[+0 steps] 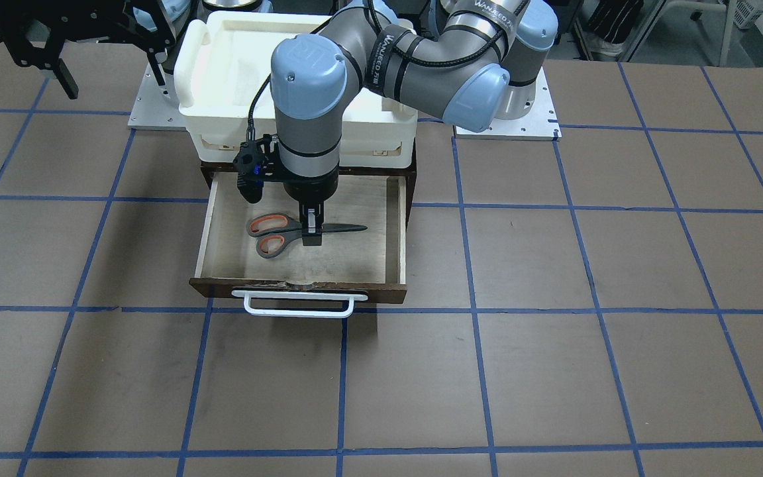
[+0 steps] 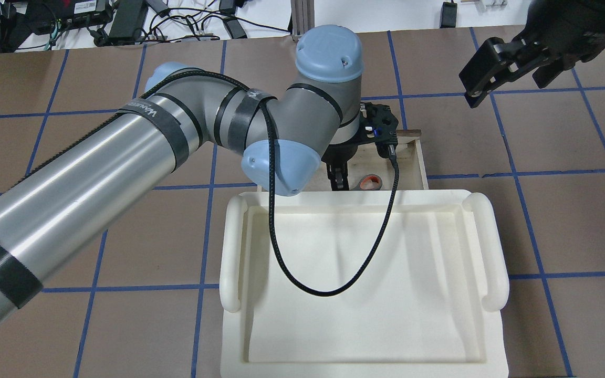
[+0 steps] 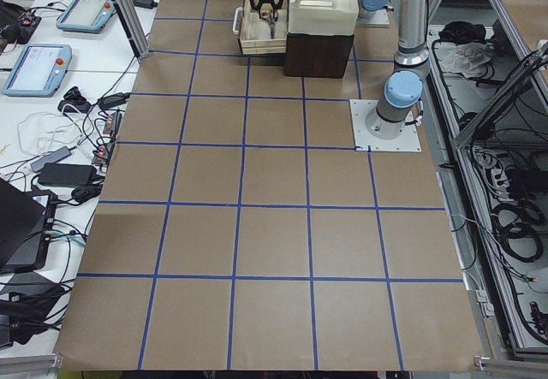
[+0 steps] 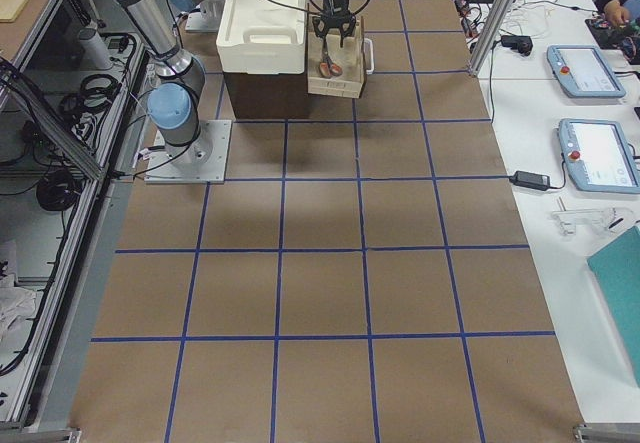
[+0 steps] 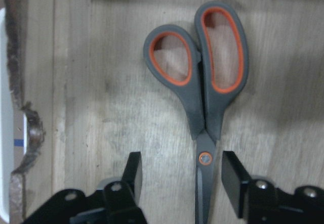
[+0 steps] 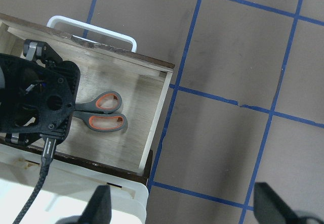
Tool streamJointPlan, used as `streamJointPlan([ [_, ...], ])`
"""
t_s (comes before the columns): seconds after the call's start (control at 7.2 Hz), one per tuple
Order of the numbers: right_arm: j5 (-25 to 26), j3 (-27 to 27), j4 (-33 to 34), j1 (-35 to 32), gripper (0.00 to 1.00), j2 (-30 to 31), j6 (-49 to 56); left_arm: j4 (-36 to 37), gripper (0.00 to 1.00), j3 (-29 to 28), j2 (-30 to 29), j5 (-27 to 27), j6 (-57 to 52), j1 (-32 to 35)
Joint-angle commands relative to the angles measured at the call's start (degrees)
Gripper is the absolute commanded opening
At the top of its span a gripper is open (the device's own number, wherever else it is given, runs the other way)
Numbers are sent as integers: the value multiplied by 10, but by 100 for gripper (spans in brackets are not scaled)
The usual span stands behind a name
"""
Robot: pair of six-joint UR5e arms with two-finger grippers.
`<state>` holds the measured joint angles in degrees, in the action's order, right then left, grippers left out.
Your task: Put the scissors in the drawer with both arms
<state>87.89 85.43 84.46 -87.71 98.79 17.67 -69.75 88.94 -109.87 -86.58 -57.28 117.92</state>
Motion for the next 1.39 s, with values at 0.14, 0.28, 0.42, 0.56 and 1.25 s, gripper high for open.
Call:
streamJointPlan([
  [0.14,0,0,0,0,100,0,0,-58,63,-31,33,1,-20,-56],
  [0.28,0,0,0,0,100,0,0,-82,63,-47,40,2,-26,-83],
  [0.42,-1,0,0,0,100,0,0,-91,63,-48,49,2,-26,-107],
  [0.56,-1,0,0,0,100,1,0,-94,60,-48,60,2,-26,-137],
  [1.25,-1,0,-2,0,100,0,0,-139,100,-49,132,5,99,-256],
])
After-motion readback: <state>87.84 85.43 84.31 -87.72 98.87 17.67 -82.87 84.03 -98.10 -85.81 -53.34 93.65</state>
